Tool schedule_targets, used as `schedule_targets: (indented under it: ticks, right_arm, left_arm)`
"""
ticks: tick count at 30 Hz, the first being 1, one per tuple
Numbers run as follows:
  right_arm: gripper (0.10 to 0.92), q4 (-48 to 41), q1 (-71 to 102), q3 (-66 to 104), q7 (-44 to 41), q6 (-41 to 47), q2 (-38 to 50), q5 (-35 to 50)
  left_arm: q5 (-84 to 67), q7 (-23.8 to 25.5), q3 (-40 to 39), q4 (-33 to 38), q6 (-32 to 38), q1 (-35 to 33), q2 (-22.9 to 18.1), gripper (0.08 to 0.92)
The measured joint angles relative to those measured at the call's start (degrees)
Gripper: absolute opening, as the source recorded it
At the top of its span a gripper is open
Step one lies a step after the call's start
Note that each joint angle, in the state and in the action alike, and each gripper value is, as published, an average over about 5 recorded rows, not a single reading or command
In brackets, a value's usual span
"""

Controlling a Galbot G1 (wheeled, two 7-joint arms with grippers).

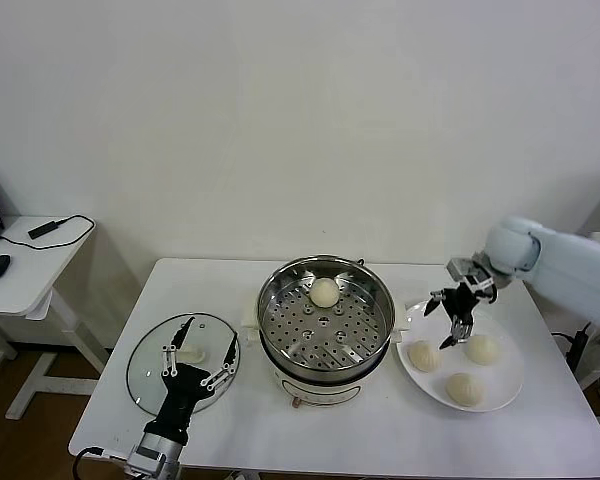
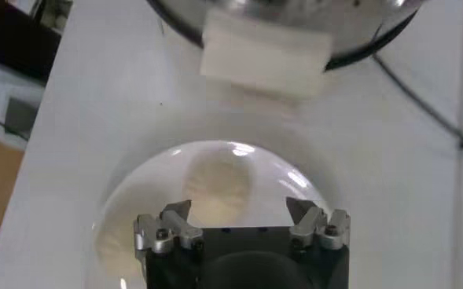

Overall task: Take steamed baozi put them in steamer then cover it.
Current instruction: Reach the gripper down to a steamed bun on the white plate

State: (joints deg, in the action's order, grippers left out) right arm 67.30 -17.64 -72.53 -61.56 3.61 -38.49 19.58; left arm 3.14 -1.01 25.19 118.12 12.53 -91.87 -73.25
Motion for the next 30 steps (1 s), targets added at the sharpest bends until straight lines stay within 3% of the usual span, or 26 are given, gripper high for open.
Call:
schedule_targets:
  ticks: [16, 22, 30]
  right_arm:
    - [0.818, -1.43, 7.84, 4.13, 4.98, 1.46, -0.36, -0.25]
    - [0.727, -1.31, 8.29, 4.82, 5.93, 1.60, -0.10, -0.34]
    - [0.680, 0.06, 5.87, 3.91, 5.25, 1.72, 0.97, -0.04]
  left_arm:
    - [0.03, -0.10, 0.22, -0.43, 0.22, -0.09, -0.20, 0.823]
    - [0.00, -0.21, 0.26, -0.54, 0.26, 0.00, -0.21, 0.823]
    - [-0.21, -0.31, 0.41, -0.64, 0.30, 0.31, -0.06, 0.823]
